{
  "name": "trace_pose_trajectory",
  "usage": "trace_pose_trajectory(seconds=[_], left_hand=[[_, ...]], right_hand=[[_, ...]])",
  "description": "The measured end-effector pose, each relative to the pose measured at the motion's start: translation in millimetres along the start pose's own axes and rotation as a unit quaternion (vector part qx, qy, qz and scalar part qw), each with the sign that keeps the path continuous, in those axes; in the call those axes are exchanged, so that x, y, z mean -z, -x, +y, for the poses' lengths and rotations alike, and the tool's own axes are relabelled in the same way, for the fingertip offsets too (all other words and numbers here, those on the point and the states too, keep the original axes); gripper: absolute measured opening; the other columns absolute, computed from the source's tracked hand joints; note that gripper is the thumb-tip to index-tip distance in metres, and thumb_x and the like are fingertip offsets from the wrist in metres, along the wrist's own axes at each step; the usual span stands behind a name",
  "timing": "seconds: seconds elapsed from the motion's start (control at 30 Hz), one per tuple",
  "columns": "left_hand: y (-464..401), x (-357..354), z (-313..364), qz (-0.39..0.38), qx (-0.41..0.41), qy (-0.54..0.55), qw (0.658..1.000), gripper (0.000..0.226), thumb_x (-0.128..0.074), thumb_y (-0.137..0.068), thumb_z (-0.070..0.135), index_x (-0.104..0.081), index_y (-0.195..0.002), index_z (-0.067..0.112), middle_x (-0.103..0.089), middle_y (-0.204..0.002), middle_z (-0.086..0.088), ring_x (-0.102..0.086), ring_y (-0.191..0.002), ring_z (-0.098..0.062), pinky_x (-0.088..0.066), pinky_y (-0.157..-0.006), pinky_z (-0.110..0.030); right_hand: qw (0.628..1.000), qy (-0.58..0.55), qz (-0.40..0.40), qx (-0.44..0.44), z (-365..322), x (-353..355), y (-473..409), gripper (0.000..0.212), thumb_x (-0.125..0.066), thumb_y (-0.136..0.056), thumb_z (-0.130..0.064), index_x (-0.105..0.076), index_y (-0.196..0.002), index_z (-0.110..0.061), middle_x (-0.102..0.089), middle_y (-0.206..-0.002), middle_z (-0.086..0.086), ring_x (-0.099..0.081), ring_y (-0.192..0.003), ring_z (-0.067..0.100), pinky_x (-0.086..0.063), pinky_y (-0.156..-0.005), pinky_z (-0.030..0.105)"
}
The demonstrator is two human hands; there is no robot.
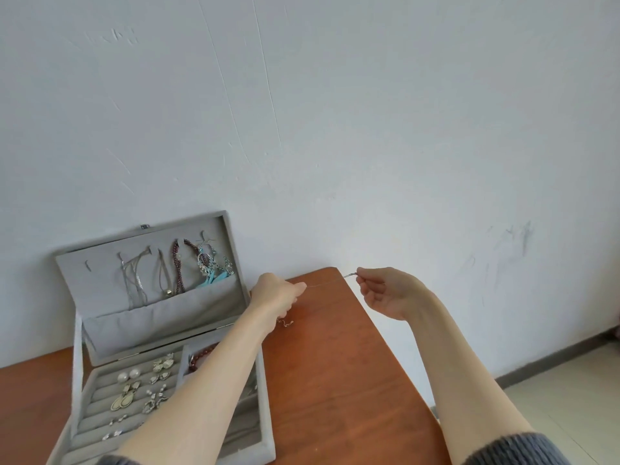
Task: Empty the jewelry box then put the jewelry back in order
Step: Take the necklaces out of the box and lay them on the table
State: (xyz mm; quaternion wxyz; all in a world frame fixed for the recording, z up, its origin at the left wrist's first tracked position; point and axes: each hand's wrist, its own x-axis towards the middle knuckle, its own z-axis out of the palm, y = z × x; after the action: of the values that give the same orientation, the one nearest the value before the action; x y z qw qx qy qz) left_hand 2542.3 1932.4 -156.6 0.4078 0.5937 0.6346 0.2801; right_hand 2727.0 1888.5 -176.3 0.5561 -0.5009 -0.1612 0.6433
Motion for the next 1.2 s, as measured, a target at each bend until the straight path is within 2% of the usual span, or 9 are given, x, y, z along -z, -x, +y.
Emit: trace_pose_trajectory(seconds=[0.1,0.2,0.23,0.33,0.5,0.6,0.77,1.1,1.2], left_hand=[[-3.8,-2.9,-0.8,0.018,0.008,-0.004,1.0,0.017,-0.06,-0.087,0.019,-0.056,-0.079,0.004,-0.049,-0.061,-0.004,-0.041,-0.05,-0.015,-0.036,-0.052,-0.022],[-5.1,-5.3,-0.2,0.017,0.013,-0.002,1.0,0.023,-0.065,-0.084,0.02,-0.059,-0.087,-0.002,-0.051,-0.063,-0.006,-0.044,-0.051,-0.016,-0.036,-0.05,-0.023],[-6.0,-6.2,-0.3,0.017,0.011,0.001,1.0,0.028,-0.067,-0.082,0.021,-0.061,-0.092,-0.004,-0.055,-0.068,-0.009,-0.05,-0.056,-0.018,-0.038,-0.053,-0.023],[-7.7,-9.5,-1.9,0.027,0.001,-0.011,1.0,0.032,-0.069,-0.08,0.022,-0.062,-0.1,-0.002,-0.063,-0.096,-0.014,-0.061,-0.09,-0.028,-0.043,-0.068,-0.027],[-2.8,-3.9,-1.7,0.02,-0.029,-0.037,0.999,0.015,-0.069,-0.081,0.018,-0.067,-0.085,0.003,-0.061,-0.079,-0.005,-0.057,-0.081,-0.019,-0.043,-0.073,-0.025],[-0.2,0.5,-1.4,0.003,-0.033,-0.025,0.999,0.015,-0.069,-0.081,0.018,-0.067,-0.08,0.004,-0.059,-0.072,-0.001,-0.054,-0.068,-0.012,-0.04,-0.058,-0.021],[0.8,3.0,-4.9,-0.021,-0.055,-0.03,0.998,0.017,-0.069,-0.082,0.022,-0.069,-0.09,0.007,-0.06,-0.09,-0.002,-0.055,-0.082,-0.013,-0.041,-0.077,-0.026],[-0.5,18.3,-13.2,-0.034,-0.059,-0.068,0.995,0.022,-0.068,-0.083,0.027,-0.069,-0.097,0.009,-0.062,-0.113,-0.005,-0.052,-0.107,-0.019,-0.038,-0.088,-0.028],[-0.5,22.9,-11.8,-0.024,-0.045,-0.048,0.998,0.025,-0.068,-0.083,0.025,-0.067,-0.1,0.006,-0.06,-0.103,-0.004,-0.051,-0.097,-0.016,-0.038,-0.083,-0.027]], right_hand=[[1.0,0.005,0.014,-0.016,7.2,2.5,-5.8,0.006,-0.066,-0.082,-0.005,-0.062,-0.08,-0.003,-0.058,-0.066,0.005,-0.051,-0.055,0.012,-0.041,-0.042,0.015],[0.999,-0.002,0.014,-0.03,11.6,3.5,-9.3,0.007,-0.067,-0.082,-0.006,-0.061,-0.081,-0.003,-0.057,-0.066,0.005,-0.05,-0.055,0.012,-0.041,-0.039,0.016],[0.999,-0.007,0.012,-0.035,12.3,3.4,-9.6,0.007,-0.067,-0.082,-0.006,-0.061,-0.081,-0.003,-0.056,-0.067,0.005,-0.049,-0.055,0.012,-0.041,-0.038,0.016],[0.999,-0.026,0.012,-0.04,12.8,4.6,-10.0,0.008,-0.068,-0.081,-0.005,-0.061,-0.084,-0.002,-0.056,-0.069,0.006,-0.049,-0.056,0.013,-0.041,-0.038,0.017],[0.999,-0.017,0.016,-0.032,13.8,1.7,-14.3,0.011,-0.07,-0.078,-0.004,-0.062,-0.084,-0.001,-0.056,-0.069,0.007,-0.049,-0.054,0.013,-0.041,-0.048,0.019],[1.0,0.012,0.014,-0.008,13.4,-4.8,-15.3,0.01,-0.07,-0.077,-0.003,-0.061,-0.081,-0.001,-0.057,-0.068,0.007,-0.049,-0.055,0.015,-0.038,-0.052,0.022],[0.997,0.062,0.024,0.029,12.5,-8.7,-12.1,0.01,-0.069,-0.078,-0.002,-0.059,-0.075,-0.003,-0.055,-0.066,0.006,-0.046,-0.053,0.014,-0.034,-0.048,0.022],[0.997,0.058,0.025,0.033,13.7,-8.8,-12.4,0.009,-0.067,-0.079,-0.003,-0.059,-0.074,-0.003,-0.054,-0.065,0.006,-0.045,-0.053,0.013,-0.032,-0.048,0.021],[0.997,0.056,0.03,0.035,14.1,-8.8,-12.9,0.01,-0.067,-0.079,-0.002,-0.058,-0.075,-0.003,-0.053,-0.064,0.006,-0.044,-0.052,0.013,-0.031,-0.049,0.022]])
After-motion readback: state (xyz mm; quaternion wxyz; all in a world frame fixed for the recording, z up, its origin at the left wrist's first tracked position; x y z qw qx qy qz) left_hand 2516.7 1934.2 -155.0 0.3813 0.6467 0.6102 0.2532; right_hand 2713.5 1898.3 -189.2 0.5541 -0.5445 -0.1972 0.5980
